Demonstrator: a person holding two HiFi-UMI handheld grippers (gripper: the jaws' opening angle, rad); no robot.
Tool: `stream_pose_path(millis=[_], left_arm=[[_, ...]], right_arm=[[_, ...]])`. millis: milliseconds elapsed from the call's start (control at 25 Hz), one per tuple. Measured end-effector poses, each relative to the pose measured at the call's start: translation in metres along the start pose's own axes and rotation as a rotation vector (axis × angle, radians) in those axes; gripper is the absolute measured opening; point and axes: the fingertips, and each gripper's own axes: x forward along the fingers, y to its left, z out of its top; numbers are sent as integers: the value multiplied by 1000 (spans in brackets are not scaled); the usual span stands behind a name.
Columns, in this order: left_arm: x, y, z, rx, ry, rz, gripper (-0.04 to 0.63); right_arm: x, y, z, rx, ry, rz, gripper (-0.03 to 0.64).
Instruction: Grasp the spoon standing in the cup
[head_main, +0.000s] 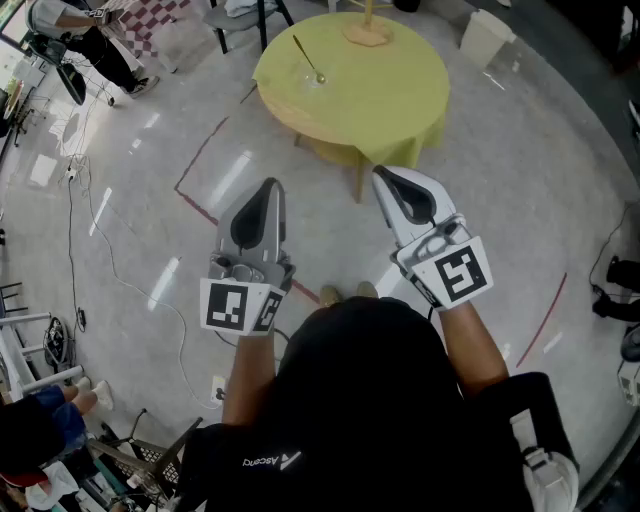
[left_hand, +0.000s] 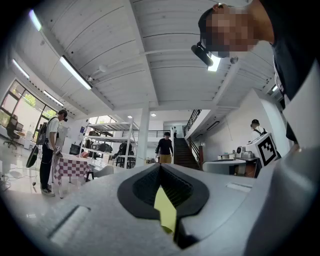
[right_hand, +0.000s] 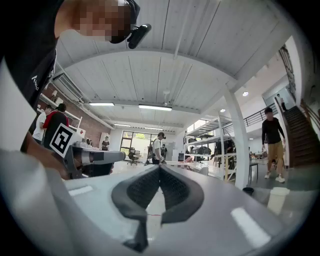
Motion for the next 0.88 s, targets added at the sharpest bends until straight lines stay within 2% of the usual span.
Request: stream_pose_path(millis=[320, 600, 640, 680, 720, 880], left_arm=[[-3, 23, -7, -15, -1, -13, 11], [-4, 62, -13, -44, -12, -45, 15], [-2, 69, -14, -49, -10, -49, 42], [1, 76, -15, -56, -6, -54, 109], [5, 82, -17, -64, -1, -58, 130], [24, 100, -29, -87, 17, -67, 142]], right_arm=[[17, 6, -14, -8, 36, -26, 3], [46, 25, -22, -33, 69, -52, 3], [51, 27, -23, -37, 72, -53, 3], [56, 28, -24, -40, 77, -55, 3], [61, 27, -24, -42, 82, -58, 3], [77, 16, -31, -44, 92, -67, 3]])
